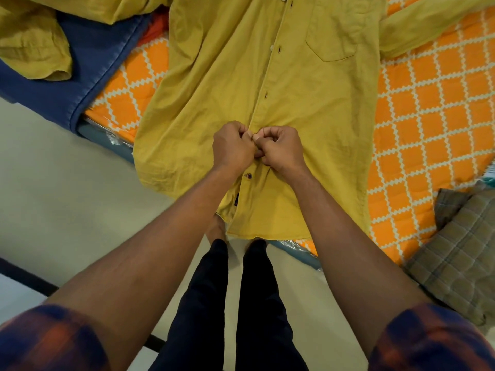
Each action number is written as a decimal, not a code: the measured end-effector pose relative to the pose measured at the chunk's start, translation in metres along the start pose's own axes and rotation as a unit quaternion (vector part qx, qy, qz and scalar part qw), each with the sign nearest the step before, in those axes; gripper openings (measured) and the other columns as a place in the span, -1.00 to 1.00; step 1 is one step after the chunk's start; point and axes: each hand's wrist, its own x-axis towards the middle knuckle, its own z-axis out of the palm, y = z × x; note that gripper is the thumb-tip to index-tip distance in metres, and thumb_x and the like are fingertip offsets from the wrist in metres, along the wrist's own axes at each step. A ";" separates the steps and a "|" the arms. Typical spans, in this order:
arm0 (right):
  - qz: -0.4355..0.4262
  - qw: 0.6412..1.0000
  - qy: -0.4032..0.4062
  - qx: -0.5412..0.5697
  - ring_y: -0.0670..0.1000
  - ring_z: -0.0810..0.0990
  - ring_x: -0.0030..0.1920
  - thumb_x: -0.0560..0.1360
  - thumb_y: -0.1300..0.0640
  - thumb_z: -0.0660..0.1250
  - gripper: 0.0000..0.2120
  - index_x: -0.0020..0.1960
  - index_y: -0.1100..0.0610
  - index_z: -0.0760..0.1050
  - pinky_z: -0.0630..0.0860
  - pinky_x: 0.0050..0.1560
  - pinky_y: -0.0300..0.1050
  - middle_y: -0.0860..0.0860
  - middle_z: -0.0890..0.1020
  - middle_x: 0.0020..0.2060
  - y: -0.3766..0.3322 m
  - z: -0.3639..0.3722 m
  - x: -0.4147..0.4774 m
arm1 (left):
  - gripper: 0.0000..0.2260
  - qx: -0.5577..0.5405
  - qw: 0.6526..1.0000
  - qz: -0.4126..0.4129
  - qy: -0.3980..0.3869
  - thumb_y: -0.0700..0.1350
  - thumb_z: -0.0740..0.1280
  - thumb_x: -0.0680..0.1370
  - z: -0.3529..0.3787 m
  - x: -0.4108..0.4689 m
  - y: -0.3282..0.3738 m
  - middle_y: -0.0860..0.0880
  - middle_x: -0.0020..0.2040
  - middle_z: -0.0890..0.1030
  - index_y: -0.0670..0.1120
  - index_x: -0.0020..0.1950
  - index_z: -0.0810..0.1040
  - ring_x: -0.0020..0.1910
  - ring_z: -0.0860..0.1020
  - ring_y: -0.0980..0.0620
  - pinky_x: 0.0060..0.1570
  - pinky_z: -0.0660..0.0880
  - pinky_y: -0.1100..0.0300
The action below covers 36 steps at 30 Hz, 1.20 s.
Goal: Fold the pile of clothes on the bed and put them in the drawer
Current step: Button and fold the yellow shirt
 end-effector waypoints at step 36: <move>-0.072 0.973 0.084 -0.201 -0.05 0.52 -0.44 0.46 0.03 0.41 -0.73 -0.36 0.13 0.55 0.44 -0.34 -0.09 -0.06 0.55 -0.51 0.002 0.004 0.002 | -0.91 0.130 0.986 0.078 -0.074 -0.19 0.32 0.56 -0.011 0.013 -0.001 -0.02 -0.20 0.59 -0.15 -0.03 0.61 -0.17 0.54 -0.04 -0.16 0.47 0.10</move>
